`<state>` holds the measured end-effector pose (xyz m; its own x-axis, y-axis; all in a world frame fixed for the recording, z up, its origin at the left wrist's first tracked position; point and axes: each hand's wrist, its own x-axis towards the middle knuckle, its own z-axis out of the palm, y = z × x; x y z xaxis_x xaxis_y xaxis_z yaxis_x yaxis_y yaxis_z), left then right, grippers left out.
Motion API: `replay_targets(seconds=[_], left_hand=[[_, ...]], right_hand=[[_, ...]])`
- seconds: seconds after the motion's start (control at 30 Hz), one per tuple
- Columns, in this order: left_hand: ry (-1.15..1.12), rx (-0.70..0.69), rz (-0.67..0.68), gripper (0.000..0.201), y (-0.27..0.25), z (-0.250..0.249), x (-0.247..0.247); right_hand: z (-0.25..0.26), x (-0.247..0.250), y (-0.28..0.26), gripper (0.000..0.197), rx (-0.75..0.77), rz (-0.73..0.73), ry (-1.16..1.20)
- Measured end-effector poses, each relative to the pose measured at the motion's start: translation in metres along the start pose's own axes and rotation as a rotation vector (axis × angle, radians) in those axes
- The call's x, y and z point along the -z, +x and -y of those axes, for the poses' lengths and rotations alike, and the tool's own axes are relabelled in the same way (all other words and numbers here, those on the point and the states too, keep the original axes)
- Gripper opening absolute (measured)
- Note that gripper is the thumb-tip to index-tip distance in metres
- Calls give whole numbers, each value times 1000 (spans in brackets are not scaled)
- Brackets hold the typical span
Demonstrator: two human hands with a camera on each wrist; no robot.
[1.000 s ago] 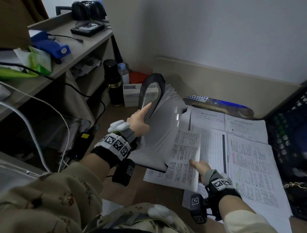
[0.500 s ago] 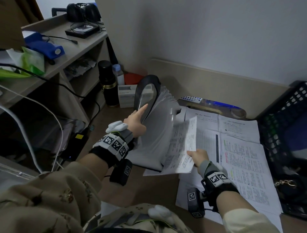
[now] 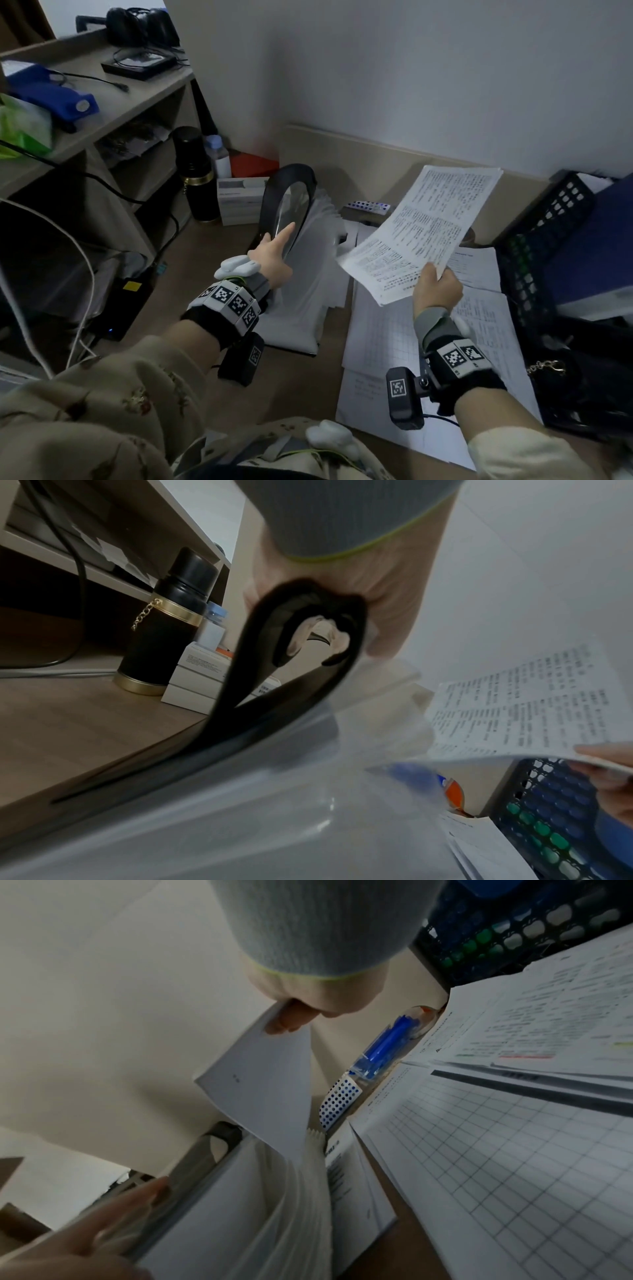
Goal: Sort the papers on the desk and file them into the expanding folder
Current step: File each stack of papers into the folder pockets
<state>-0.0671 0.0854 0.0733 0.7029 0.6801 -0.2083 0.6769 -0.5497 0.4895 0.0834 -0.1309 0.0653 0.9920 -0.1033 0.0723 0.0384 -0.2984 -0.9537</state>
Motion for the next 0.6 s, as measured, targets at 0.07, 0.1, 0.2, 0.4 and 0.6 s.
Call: replay_targets(seconds=[0.07, 0.1, 0.2, 0.4, 0.6], left_hand=[[4, 3, 1, 86, 0, -3, -2], [6, 4, 1, 86, 0, -4, -3], [2, 8, 1, 86, 0, -5, -3], [7, 18, -6, 87, -1, -5, -3], [14, 33, -18, 87, -1, -3, 3]], right_hand=[[2, 2, 1, 44, -4, -21, 62], [2, 2, 1, 42, -4, -18, 79], [-2, 1, 0, 29, -24, 28, 96], [-7, -6, -20, 24, -73, 414, 82], [-10, -13, -34, 24, -137, 652, -22]])
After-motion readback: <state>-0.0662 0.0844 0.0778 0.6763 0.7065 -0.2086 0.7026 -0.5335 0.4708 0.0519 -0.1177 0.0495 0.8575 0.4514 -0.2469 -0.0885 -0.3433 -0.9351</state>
